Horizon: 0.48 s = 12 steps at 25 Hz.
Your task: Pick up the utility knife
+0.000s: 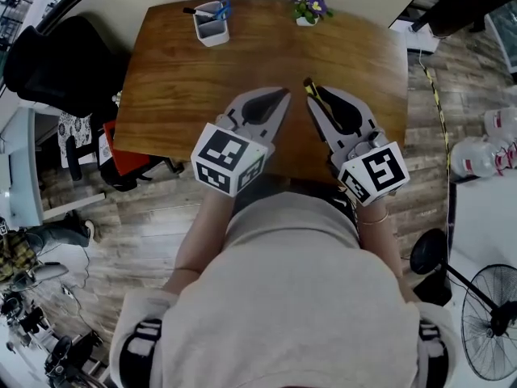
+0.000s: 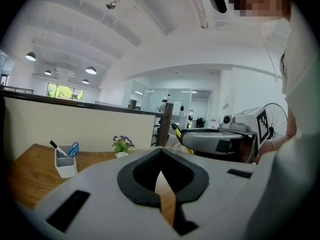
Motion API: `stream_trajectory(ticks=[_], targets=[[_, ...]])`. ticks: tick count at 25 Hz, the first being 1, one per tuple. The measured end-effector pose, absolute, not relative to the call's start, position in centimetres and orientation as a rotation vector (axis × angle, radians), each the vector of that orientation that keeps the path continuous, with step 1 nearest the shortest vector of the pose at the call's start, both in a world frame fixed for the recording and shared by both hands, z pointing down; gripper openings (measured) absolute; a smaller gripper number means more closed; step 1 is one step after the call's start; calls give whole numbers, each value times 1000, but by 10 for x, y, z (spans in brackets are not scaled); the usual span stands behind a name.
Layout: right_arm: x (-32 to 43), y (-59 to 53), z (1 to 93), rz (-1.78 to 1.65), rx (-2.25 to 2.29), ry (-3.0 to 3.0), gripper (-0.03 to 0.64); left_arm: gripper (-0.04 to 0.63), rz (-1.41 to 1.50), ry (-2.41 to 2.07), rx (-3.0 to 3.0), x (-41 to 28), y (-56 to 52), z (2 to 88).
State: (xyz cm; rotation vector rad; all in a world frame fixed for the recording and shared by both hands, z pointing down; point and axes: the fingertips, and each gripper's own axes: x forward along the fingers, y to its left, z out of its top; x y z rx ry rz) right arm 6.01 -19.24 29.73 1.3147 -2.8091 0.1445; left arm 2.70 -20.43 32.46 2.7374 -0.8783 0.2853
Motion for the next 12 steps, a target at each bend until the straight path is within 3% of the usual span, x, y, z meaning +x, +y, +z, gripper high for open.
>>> stream_trajectory(ticks=[12], targets=[[58,-196,311,193,1309,-2768,78,12,323,-894,2726,28,-208,336]])
